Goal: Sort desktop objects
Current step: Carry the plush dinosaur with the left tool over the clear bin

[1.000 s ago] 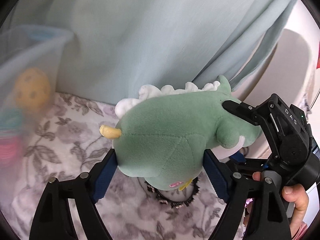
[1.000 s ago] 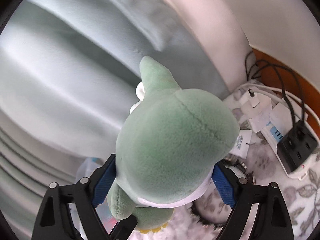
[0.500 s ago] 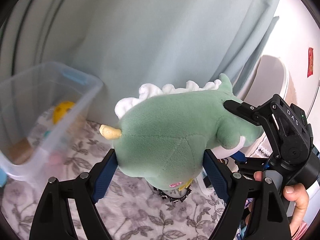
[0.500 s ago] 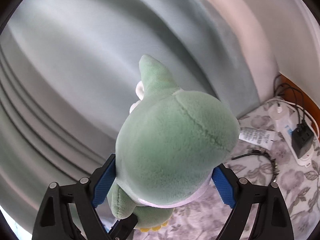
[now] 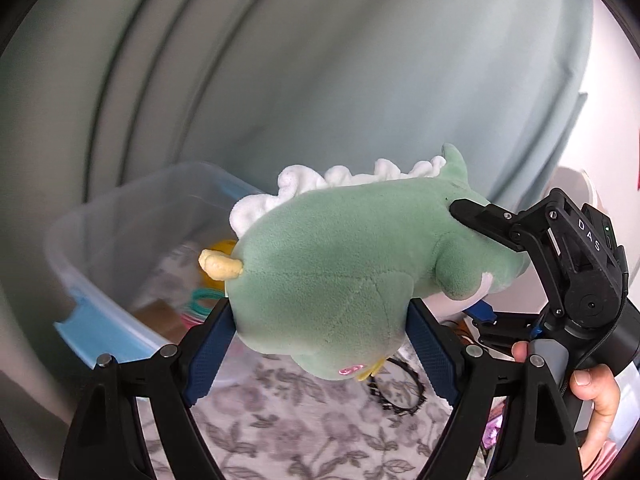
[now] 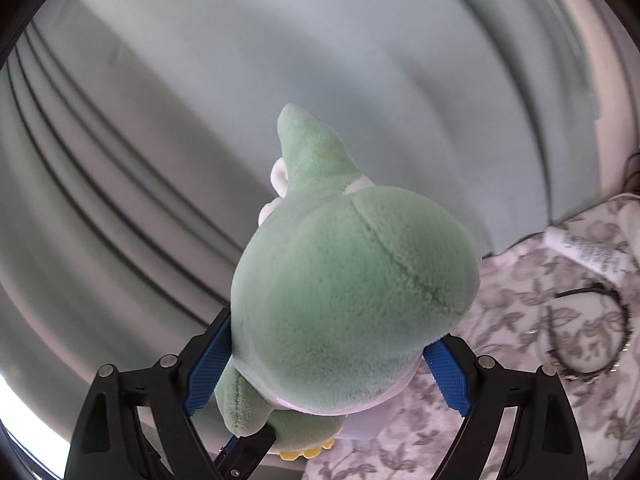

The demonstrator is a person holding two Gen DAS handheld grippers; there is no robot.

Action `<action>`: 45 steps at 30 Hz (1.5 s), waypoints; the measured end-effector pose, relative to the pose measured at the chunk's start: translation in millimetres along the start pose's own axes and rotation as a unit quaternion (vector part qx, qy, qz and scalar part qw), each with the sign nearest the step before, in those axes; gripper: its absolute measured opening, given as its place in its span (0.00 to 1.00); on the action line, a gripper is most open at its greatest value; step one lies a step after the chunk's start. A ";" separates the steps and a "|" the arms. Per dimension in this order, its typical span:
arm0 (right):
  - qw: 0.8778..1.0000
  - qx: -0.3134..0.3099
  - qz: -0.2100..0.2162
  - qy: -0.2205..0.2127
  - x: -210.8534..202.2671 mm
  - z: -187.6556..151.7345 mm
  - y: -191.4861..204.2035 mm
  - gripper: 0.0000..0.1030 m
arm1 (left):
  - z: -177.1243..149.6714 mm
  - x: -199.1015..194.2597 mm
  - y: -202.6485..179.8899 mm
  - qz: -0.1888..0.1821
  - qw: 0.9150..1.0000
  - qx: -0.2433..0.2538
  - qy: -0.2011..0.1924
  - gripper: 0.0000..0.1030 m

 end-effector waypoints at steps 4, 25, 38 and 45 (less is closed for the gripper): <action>1.000 -0.016 0.008 0.020 27.3 -10.2 17.3 0.88 | 0.3 -5.6 23.1 0.014 1.000 -0.012 -0.005 0.83; 0.995 -0.042 0.000 0.089 165.3 -12.9 29.0 0.88 | 4.4 42.1 101.9 0.058 0.997 -0.056 0.018 0.83; 0.992 -0.037 0.002 0.117 178.0 -26.1 21.8 0.88 | 13.3 66.5 110.4 0.075 0.995 -0.056 0.035 0.83; 0.989 -0.042 0.021 0.137 122.5 -19.6 16.2 0.89 | 11.7 63.8 95.0 0.090 0.994 -0.056 0.036 0.83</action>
Point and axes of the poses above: each gripper's, at about its wrist camera, not at the fingertips, and x roughly the way its jaws point, y to its left, z to its top, the point moved 2 cm from there along x, roughly the way its jaws point, and after that the axes turned 11 degrees about x, right-handed, at the moved point
